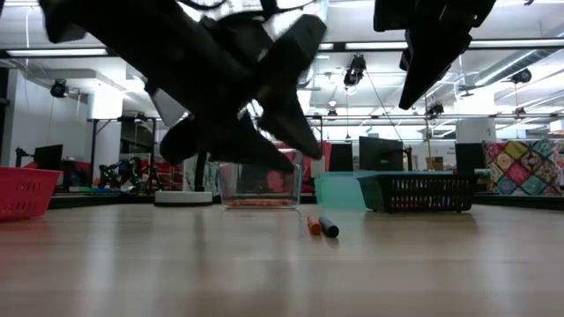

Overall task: Sort crayons
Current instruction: Put the orange crayon into the transparent bin

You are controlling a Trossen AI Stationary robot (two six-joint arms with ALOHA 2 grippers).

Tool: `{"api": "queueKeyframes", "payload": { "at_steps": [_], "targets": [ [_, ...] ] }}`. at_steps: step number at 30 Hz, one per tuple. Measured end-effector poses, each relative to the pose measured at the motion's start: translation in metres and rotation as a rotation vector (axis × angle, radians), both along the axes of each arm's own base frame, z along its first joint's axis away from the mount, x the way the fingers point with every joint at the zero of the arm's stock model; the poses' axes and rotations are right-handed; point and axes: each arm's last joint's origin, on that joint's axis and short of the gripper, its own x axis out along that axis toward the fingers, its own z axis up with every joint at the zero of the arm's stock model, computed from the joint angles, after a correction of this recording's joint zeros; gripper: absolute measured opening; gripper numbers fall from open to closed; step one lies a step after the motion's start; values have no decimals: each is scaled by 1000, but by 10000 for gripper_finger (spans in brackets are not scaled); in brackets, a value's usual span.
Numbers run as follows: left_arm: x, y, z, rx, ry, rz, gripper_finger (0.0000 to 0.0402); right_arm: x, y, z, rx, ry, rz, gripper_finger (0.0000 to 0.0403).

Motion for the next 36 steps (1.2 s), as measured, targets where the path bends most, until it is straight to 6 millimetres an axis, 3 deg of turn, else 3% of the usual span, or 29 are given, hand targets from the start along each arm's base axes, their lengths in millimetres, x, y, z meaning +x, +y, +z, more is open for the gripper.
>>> {"api": "queueKeyframes", "payload": {
  "at_steps": [12,36],
  "targets": [
    [24,-4,-20,74,240,61,164,1,3,-1,-1,-10,1,70],
    [23,1,-27,71,265,76,164,3,6,-2,5,-24,4,70]
  ]
}}
